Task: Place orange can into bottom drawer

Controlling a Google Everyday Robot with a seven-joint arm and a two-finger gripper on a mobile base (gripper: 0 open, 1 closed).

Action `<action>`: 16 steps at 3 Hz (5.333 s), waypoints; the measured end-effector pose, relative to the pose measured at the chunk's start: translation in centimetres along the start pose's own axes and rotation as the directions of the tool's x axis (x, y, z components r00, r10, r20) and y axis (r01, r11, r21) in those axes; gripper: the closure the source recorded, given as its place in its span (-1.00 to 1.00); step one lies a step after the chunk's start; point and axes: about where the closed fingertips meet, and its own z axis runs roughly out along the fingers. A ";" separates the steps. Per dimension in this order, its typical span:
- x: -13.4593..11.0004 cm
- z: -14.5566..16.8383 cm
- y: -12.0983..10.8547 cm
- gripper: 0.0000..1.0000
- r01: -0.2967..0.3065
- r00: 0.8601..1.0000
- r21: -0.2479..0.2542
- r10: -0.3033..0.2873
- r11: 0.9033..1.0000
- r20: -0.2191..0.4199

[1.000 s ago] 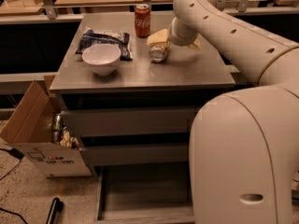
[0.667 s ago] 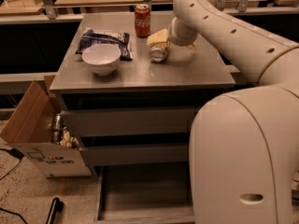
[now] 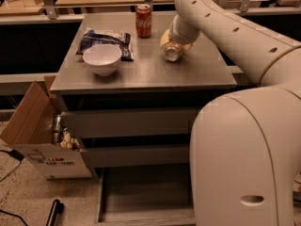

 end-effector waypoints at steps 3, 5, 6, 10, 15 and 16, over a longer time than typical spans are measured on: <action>0.2 0.5 1.1 0.34 0.046 0.999 -0.043 -0.046 0.998 -0.006; -0.5 -0.7 2.1 1.00 0.102 0.995 -0.105 -0.100 0.989 0.022; -1.1 -7.2 4.1 1.00 0.191 0.979 -0.267 -0.163 0.945 0.124; 0.6 -15.0 5.6 1.00 0.429 0.899 -0.386 -0.346 0.817 0.268; 15.2 -15.5 12.1 1.00 0.652 0.687 -0.725 -0.579 0.223 0.439; 15.2 -15.5 12.1 1.00 0.651 0.688 -0.725 -0.579 0.224 0.438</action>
Offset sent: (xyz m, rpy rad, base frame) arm 0.0033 0.0375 -0.0376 0.1165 0.0260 0.2014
